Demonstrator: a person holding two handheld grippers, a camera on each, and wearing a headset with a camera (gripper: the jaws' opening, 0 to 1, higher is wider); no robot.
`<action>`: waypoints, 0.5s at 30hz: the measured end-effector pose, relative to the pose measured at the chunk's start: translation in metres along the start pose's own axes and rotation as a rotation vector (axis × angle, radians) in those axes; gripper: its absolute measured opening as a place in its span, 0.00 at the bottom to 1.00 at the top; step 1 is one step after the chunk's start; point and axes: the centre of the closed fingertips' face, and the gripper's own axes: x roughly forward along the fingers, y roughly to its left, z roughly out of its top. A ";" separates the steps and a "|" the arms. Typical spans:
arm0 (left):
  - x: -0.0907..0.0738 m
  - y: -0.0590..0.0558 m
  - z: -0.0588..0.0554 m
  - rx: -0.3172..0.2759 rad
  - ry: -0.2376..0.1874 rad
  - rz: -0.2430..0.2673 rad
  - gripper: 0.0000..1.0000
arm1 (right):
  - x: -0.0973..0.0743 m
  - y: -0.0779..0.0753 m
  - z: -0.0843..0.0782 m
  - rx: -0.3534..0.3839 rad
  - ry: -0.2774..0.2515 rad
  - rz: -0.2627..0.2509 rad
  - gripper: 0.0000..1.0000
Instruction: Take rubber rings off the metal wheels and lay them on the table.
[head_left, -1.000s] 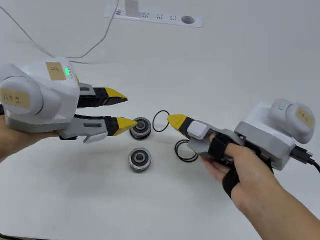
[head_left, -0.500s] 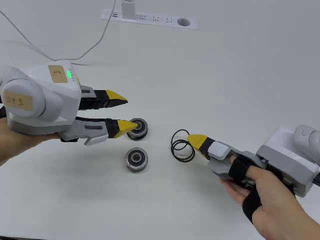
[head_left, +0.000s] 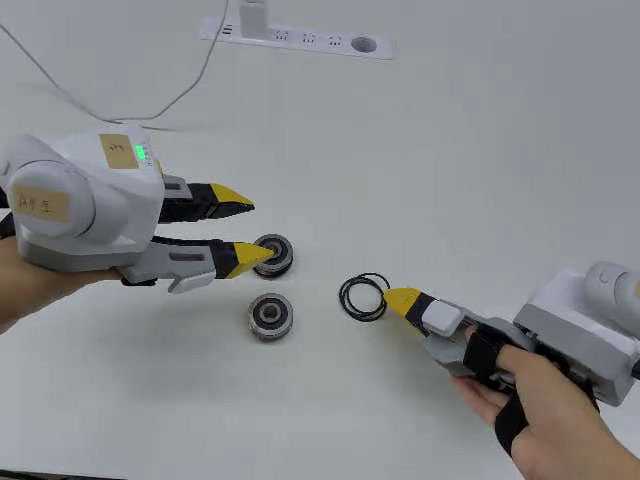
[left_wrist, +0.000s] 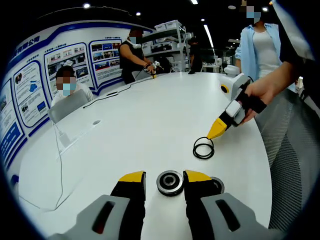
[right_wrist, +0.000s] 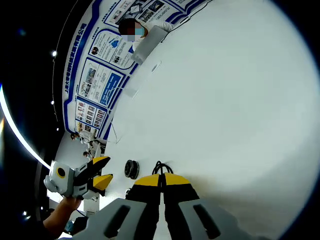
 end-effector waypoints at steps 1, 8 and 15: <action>0.000 0.000 0.000 0.000 0.001 0.000 0.31 | -0.001 0.000 0.000 -0.008 -0.001 -0.001 0.03; 0.000 -0.001 -0.001 -0.001 0.003 -0.001 0.31 | -0.007 -0.002 -0.002 -0.154 0.011 -0.041 0.09; 0.001 0.000 -0.003 0.001 0.011 -0.003 0.30 | -0.008 0.009 0.004 -0.197 -0.015 0.004 0.15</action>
